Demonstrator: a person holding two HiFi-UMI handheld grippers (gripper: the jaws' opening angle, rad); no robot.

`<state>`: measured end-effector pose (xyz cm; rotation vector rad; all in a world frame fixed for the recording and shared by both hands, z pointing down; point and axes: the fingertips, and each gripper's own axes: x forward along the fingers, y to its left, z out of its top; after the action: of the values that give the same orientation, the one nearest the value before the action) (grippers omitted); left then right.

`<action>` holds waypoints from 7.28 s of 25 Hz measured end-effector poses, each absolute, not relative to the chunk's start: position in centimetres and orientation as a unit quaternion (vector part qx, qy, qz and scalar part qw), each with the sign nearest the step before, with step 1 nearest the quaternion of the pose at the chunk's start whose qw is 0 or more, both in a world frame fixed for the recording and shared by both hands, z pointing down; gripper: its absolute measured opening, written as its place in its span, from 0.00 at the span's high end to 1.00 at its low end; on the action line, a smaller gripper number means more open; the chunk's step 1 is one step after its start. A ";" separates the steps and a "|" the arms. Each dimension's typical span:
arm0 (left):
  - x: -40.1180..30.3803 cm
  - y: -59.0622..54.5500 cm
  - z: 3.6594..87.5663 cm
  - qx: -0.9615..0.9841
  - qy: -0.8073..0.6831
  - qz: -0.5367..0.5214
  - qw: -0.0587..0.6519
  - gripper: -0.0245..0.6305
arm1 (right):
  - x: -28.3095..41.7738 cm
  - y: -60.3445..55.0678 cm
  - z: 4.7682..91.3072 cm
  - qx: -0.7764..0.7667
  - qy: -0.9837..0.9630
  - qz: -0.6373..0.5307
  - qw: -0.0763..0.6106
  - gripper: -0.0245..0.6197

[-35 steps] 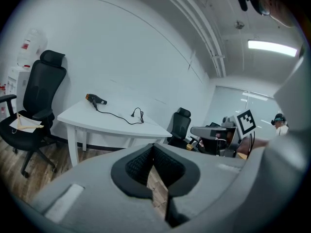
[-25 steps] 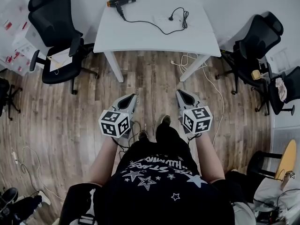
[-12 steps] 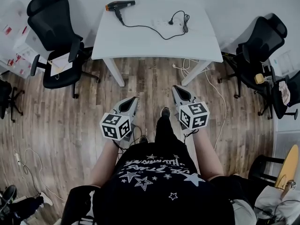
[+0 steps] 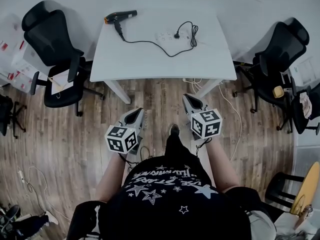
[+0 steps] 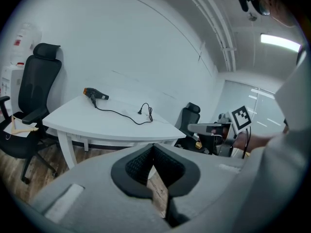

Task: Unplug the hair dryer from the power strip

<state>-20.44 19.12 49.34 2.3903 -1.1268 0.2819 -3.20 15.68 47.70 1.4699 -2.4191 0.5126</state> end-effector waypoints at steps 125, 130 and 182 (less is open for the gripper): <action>-6.4 -26.4 59.0 0.849 -0.342 0.344 0.210 0.95 | 3.6 -24.9 55.8 0.426 -0.822 0.255 0.280 0.91; -6.2 -26.3 59.0 0.836 -0.357 0.378 0.175 0.95 | 2.4 -25.5 56.4 0.401 -0.838 0.239 0.283 0.79; -6.0 -26.5 59.7 0.798 -0.333 0.485 0.132 0.95 | 1.4 -27.5 57.4 0.367 -0.856 0.208 0.300 0.84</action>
<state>-6.03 -26.45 59.71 2.3158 -0.9668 1.4067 1.41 -27.52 57.41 0.9737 -2.2718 0.5520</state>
